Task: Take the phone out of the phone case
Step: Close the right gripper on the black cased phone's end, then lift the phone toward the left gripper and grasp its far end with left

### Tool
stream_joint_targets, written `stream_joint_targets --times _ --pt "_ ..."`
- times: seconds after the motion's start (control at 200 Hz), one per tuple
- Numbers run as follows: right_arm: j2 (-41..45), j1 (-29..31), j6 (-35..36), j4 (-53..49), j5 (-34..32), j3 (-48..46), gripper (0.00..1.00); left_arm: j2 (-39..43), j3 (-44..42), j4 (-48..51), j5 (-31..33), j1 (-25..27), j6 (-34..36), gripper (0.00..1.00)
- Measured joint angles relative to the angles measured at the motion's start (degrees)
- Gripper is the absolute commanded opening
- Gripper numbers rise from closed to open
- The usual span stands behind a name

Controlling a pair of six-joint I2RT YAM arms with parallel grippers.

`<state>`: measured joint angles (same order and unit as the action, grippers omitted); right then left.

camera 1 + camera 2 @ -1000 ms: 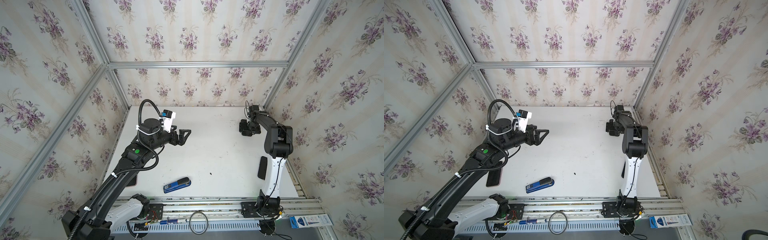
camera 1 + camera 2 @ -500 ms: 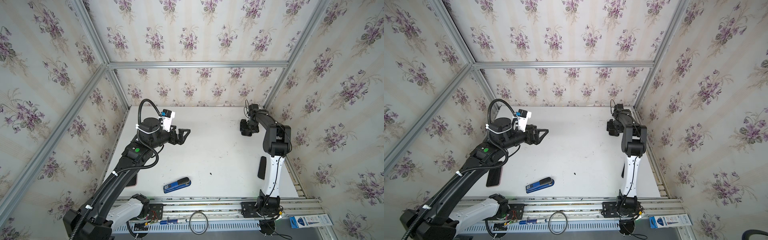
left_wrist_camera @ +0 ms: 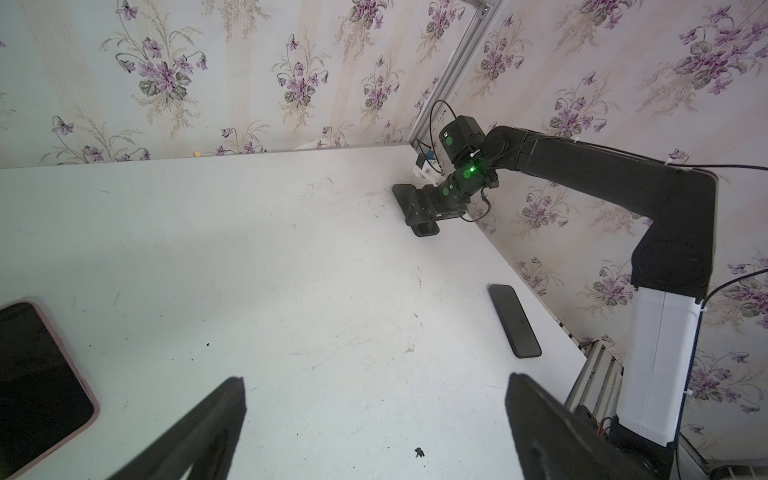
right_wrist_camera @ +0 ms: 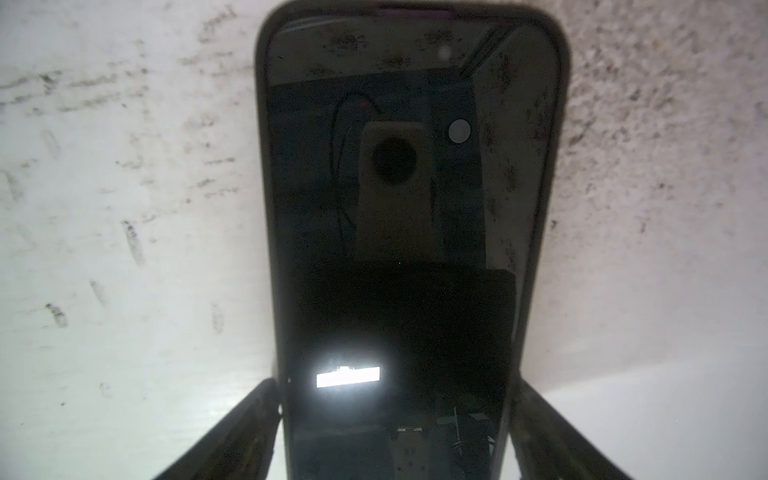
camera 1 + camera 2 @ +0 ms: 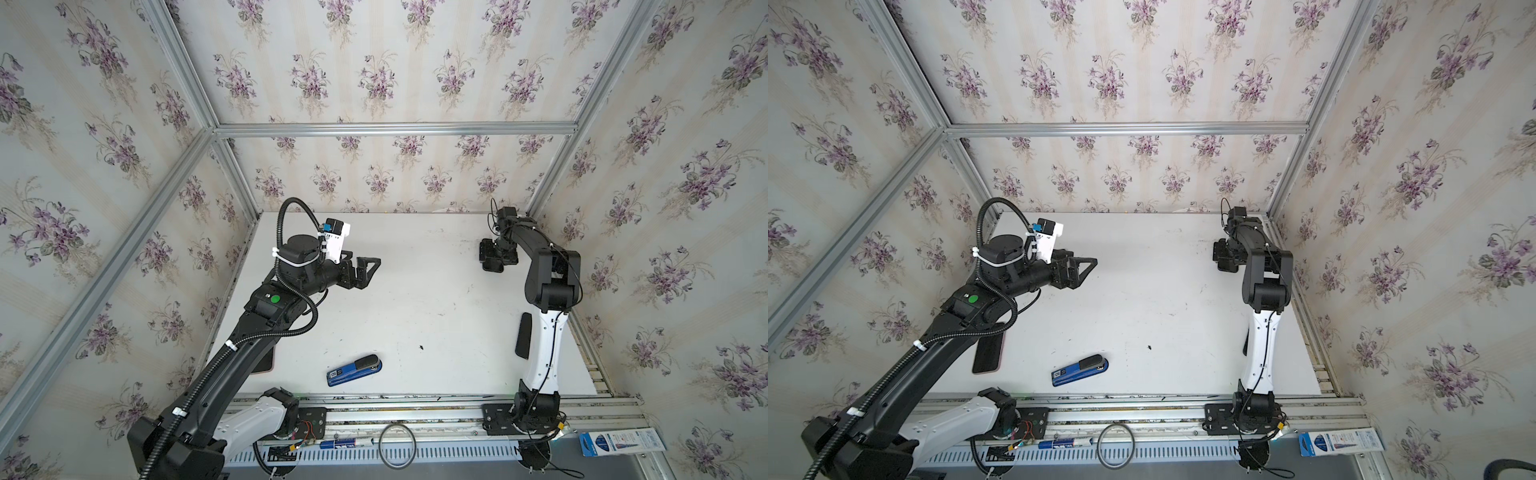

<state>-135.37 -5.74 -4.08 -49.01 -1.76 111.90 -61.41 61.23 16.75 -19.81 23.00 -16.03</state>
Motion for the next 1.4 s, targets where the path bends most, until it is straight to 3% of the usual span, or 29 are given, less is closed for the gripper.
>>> stream_joint_targets --times 0.46,1.009,1.399 --pt "-0.5 0.0 -0.2 0.0 0.3 0.6 0.61 -0.1 0.0 0.0 -0.5 -0.5 -0.2 1.00" --pt "15.5 4.4 -3.8 13.6 4.9 -25.1 0.45 -1.0 0.0 -0.7 -1.5 -0.9 -1.1 1.00" --pt "31.7 17.2 -6.4 28.3 9.3 -42.7 0.45 -5.5 0.0 -1.3 -4.4 -1.0 -3.0 1.00"
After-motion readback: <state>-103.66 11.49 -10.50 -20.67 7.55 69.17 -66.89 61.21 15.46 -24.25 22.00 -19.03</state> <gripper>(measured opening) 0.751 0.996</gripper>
